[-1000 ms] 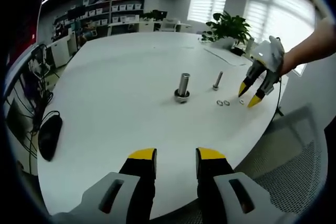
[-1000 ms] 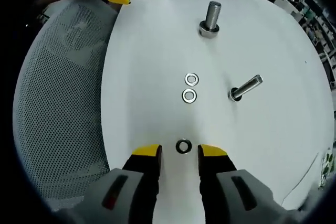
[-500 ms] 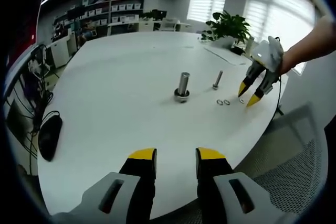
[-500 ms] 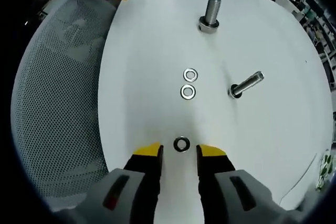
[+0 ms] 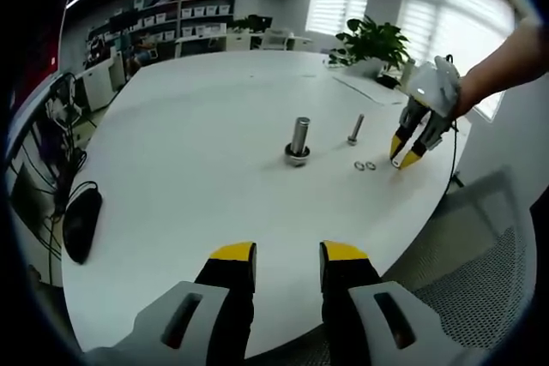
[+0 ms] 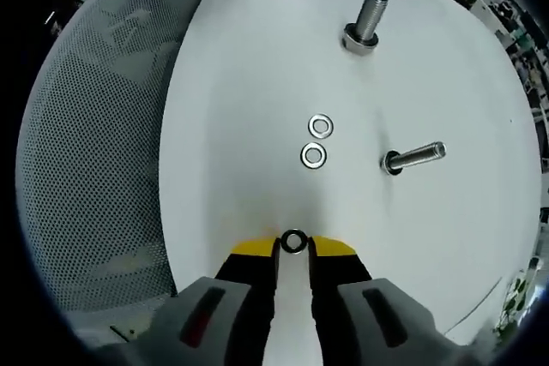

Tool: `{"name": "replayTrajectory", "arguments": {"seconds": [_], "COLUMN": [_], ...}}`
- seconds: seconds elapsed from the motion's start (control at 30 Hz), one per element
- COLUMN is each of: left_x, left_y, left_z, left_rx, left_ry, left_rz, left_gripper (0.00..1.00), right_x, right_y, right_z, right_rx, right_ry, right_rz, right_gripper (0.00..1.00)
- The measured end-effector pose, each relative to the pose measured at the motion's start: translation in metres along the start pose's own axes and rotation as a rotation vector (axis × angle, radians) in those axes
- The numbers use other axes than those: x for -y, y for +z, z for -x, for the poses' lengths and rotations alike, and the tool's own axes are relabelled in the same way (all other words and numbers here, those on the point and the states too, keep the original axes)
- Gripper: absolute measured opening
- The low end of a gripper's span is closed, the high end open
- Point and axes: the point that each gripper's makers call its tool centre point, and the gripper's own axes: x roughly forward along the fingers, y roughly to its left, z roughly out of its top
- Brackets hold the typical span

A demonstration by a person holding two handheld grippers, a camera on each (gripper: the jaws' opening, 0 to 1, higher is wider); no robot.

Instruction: Place the washer onto the threaded stud by aligning its center hole with the stud, sliding it down to the base, and recovering from edge contact or off-axis alignment until the washer reaches the visible bottom stop.

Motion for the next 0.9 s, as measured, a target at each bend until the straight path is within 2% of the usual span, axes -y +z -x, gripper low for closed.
{"name": "replayTrajectory", "arguments": {"seconds": [0.2, 0.33, 0.47, 0.6, 0.8, 0.9], "left_x": [-0.0011, -0.0011, -0.0017, -0.0021, -0.0019, -0.0031], "left_y": [-0.0001, 0.0, 0.0003, 0.0, 0.0013, 0.0014], "left_z": [-0.0002, 0.0, 0.0003, 0.0001, 0.0009, 0.0008], "left_rx": [0.002, 0.0, 0.003, 0.001, 0.005, 0.009], "left_ry": [0.002, 0.004, 0.008, 0.01, 0.01, 0.016], "left_rz": [0.0, 0.0, 0.001, -0.001, 0.0, -0.002], "left_gripper": [0.27, 0.27, 0.27, 0.27, 0.27, 0.27], "right_x": [0.0014, 0.0001, -0.002, 0.0005, 0.0002, 0.0009], "right_y": [0.0005, 0.001, 0.0016, 0.0019, 0.001, 0.0005], "right_z": [-0.0002, -0.0012, -0.0013, -0.0015, -0.0002, 0.0005], "right_rx": [-0.034, -0.049, -0.062, -0.077, -0.057, -0.022], "right_ry": [-0.002, -0.024, -0.056, -0.061, -0.08, -0.076], "right_rz": [-0.01, -0.017, 0.014, -0.005, -0.033, -0.101], "right_gripper": [0.16, 0.15, 0.15, 0.15, 0.15, 0.15]}}
